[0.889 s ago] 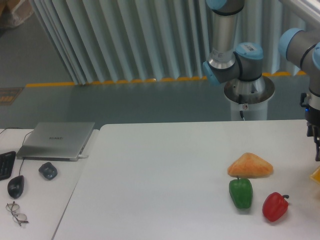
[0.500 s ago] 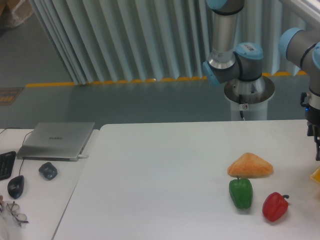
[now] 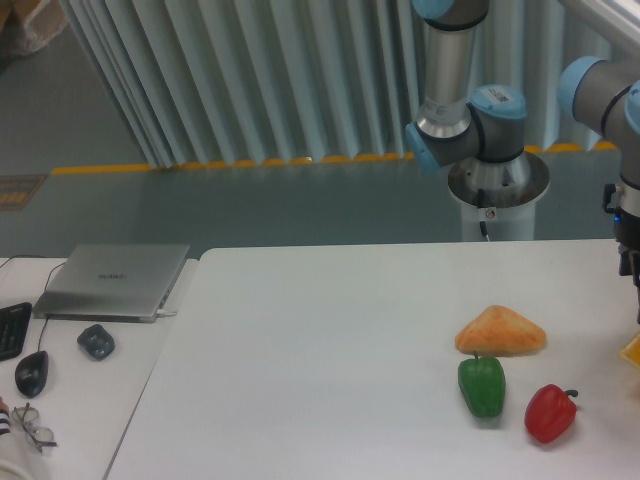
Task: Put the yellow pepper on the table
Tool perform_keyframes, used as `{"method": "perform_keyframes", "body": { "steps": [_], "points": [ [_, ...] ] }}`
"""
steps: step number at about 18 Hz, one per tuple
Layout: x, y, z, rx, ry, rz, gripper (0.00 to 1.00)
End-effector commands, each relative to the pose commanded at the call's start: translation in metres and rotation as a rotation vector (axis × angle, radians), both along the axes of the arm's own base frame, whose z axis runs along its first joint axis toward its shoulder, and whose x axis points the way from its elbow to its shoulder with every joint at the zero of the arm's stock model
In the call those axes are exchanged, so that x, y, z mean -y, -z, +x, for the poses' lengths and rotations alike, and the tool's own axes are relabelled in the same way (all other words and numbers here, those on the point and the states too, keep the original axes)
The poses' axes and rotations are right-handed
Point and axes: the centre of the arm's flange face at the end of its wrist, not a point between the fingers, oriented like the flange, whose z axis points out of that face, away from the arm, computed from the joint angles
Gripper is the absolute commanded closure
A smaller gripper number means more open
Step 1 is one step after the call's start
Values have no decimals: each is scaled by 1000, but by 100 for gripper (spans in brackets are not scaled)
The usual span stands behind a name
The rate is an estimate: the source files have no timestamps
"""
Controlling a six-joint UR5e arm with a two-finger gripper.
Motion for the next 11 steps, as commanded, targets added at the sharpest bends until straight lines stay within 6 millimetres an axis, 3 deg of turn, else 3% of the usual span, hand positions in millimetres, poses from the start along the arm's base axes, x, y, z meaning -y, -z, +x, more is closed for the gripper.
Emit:
{"method": "perform_keyframes", "body": {
  "steps": [4, 6, 8, 11],
  "points": [
    [-1, 4, -7, -106, -40, 67, 0],
    [17, 3, -25, -113, -69, 70, 0],
    [21, 4, -29, -108, -95, 78, 0],
    [38, 8, -51, -114, -130, 72, 0]
  ]
}}
